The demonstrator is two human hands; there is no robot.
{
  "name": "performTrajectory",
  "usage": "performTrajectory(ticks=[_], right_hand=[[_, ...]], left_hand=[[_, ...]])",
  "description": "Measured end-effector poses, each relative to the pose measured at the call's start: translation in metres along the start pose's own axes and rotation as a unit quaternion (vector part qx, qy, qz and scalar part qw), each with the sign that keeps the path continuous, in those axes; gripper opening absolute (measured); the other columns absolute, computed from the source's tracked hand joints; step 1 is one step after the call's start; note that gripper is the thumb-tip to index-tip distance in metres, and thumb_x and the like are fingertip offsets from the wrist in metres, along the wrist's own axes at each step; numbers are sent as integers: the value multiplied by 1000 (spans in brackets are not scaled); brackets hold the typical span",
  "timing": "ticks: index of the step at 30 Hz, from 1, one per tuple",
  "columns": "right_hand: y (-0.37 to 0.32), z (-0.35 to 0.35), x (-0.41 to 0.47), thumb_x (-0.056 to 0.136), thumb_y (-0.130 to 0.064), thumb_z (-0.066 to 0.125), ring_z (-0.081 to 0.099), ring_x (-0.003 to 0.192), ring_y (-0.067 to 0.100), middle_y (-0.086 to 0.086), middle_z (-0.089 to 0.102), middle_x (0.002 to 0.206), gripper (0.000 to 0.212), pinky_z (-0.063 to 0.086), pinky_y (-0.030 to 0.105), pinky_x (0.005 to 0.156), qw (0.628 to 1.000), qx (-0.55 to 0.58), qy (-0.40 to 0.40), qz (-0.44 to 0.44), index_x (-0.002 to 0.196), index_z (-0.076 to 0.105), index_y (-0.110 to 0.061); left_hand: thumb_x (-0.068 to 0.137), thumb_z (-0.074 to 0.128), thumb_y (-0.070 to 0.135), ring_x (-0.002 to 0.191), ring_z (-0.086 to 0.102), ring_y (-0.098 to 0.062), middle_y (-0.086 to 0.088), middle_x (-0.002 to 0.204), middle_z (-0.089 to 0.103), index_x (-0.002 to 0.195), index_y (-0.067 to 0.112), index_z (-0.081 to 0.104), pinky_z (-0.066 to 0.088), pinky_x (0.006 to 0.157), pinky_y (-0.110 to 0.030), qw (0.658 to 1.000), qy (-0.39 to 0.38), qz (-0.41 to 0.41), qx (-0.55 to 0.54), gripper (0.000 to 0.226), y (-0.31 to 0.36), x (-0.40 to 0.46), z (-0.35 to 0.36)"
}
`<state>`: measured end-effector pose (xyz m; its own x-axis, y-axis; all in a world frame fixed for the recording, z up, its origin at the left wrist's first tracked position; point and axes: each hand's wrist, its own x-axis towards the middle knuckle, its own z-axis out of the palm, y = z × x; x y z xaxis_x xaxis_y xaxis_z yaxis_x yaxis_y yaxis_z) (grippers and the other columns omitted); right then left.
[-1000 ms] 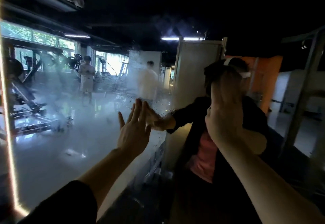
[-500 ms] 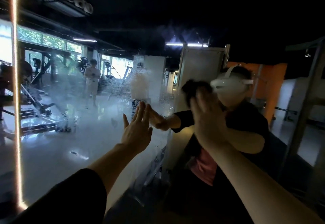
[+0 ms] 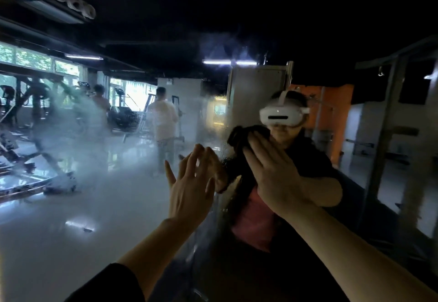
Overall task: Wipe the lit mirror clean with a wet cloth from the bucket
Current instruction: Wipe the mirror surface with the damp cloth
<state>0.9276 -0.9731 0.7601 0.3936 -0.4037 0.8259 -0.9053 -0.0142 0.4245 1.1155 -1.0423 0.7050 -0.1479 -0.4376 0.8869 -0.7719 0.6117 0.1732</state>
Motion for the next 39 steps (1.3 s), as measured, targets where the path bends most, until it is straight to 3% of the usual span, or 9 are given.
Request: performTrajectory(ticks=[3,7,9,15,21,27,29,33,39], right_hand=[[14,-5,12,76,12,58,41,137,40,23,44,148,58,38,51,112,994,-9,48,95,133,55,2],[25,-11,55,94,-4,39,31,139,38,25,39,150,39,39,50,111,932,-30,211,294,129,54,5],[4,2,72,93,0,45,31,140,36,23,38,150,39,38,49,113,936,-33,220,274,131,54,3],[-51,24,66,75,11,71,33,139,35,22,43,148,62,34,49,114,993,-31,60,93,134,53,2],[-39,9,121,88,-8,28,31,142,37,21,36,152,48,36,45,115,933,-25,198,300,127,54,3],[-111,47,89,89,-1,48,31,144,34,19,40,152,51,30,49,118,997,-5,11,72,140,49,-1],[-95,40,86,85,7,56,34,142,36,20,41,150,52,35,49,115,993,-18,41,113,137,52,0],[-86,34,113,87,3,42,33,142,38,23,40,149,43,36,49,114,953,-16,156,258,127,56,4],[-140,67,70,93,-1,33,34,143,33,19,47,147,48,30,51,117,999,-14,24,41,135,56,-3]], left_hand=[[88,61,24,131,36,-26,-7,143,45,140,22,41,17,109,-74,994,68,67,-52,55,-15,12,-4],[94,44,33,144,27,-24,-7,154,36,152,21,29,8,116,-66,990,38,119,-61,61,-46,42,-10],[96,43,40,151,12,-21,-5,162,22,155,19,24,2,118,-61,989,23,142,-33,65,-61,58,-10],[94,34,58,152,-6,-24,-6,165,-1,157,14,13,-7,119,-57,982,-6,177,-58,80,-92,81,-15],[88,45,63,151,-8,-25,-6,165,-6,156,19,-1,7,117,-64,977,-7,212,-3,93,-104,84,-11],[94,57,40,150,14,-26,-9,160,25,152,14,29,8,120,-55,974,64,190,-106,70,-113,67,-16],[91,62,38,150,18,-26,-9,159,29,150,9,36,8,119,-58,979,87,157,-99,71,-128,52,-19],[85,55,59,151,9,-27,-9,163,15,156,14,16,7,117,-64,990,64,102,-75,93,-147,31,-21],[62,81,63,151,-7,-25,-13,164,-2,157,13,8,6,114,-68,997,-27,64,-42,129,-149,13,-5]])
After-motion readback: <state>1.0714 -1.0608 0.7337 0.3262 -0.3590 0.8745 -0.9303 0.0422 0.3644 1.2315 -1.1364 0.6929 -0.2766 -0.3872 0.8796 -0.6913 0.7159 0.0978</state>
